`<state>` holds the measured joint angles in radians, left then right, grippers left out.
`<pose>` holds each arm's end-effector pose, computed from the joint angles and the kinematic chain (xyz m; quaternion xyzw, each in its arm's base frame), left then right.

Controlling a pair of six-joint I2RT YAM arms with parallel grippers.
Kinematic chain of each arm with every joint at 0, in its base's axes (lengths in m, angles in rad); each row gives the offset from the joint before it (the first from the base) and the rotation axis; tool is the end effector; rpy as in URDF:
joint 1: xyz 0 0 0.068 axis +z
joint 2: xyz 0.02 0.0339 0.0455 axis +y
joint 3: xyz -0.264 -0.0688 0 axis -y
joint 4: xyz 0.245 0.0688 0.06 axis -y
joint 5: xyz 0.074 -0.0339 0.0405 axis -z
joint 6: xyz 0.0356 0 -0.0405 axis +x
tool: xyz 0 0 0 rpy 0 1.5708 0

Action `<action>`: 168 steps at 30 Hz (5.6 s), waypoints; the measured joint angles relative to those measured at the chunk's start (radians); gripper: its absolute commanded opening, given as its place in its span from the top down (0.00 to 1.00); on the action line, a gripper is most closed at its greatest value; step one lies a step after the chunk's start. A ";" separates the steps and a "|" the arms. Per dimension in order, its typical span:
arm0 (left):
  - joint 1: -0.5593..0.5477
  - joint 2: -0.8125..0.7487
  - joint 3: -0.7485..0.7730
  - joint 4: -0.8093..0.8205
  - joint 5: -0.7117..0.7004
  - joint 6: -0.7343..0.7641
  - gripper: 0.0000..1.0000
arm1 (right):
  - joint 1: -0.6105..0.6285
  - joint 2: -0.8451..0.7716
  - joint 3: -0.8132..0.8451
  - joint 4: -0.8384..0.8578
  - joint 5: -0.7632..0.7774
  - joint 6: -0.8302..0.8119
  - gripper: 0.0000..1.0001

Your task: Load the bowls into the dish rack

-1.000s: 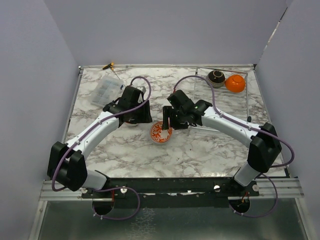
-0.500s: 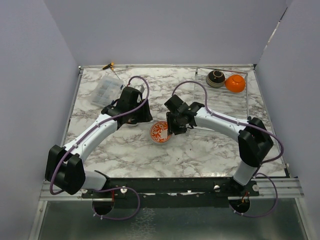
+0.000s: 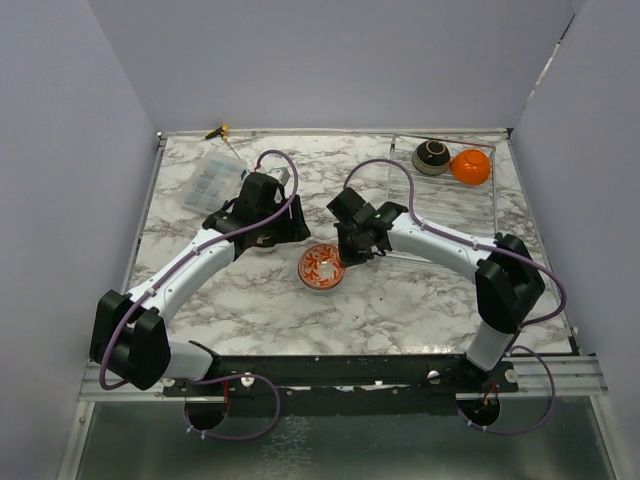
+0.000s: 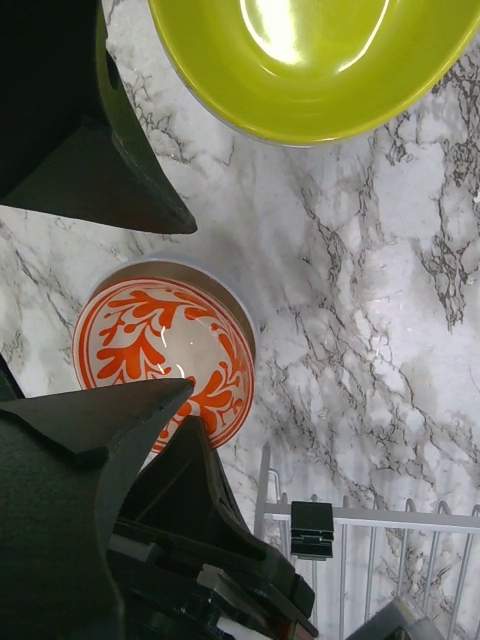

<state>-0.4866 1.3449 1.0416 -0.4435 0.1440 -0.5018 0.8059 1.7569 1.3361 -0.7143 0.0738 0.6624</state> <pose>0.2564 -0.1414 0.2807 0.0219 0.9141 -0.2475 0.3203 0.2534 0.2602 0.2284 -0.0620 0.9738 0.1180 0.1845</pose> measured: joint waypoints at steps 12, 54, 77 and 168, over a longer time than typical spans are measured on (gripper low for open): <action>0.000 0.000 -0.033 0.008 0.080 0.015 0.27 | 0.000 -0.121 0.000 0.019 0.054 0.032 0.99; 0.058 0.249 0.363 -0.117 0.567 0.106 1.00 | -0.304 -0.476 -0.410 0.805 -0.588 0.259 0.08; 0.062 0.247 0.307 -0.023 0.652 0.012 0.66 | -0.332 -0.478 -0.443 0.834 -0.670 0.308 0.55; 0.131 0.148 0.185 -0.105 0.283 0.076 0.01 | -0.446 -0.027 0.138 -0.010 0.485 -0.608 0.35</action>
<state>-0.3553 1.4929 1.2266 -0.5488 0.4267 -0.4259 0.3595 1.7302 1.4746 -0.7238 0.5591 0.0544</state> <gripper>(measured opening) 0.987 0.778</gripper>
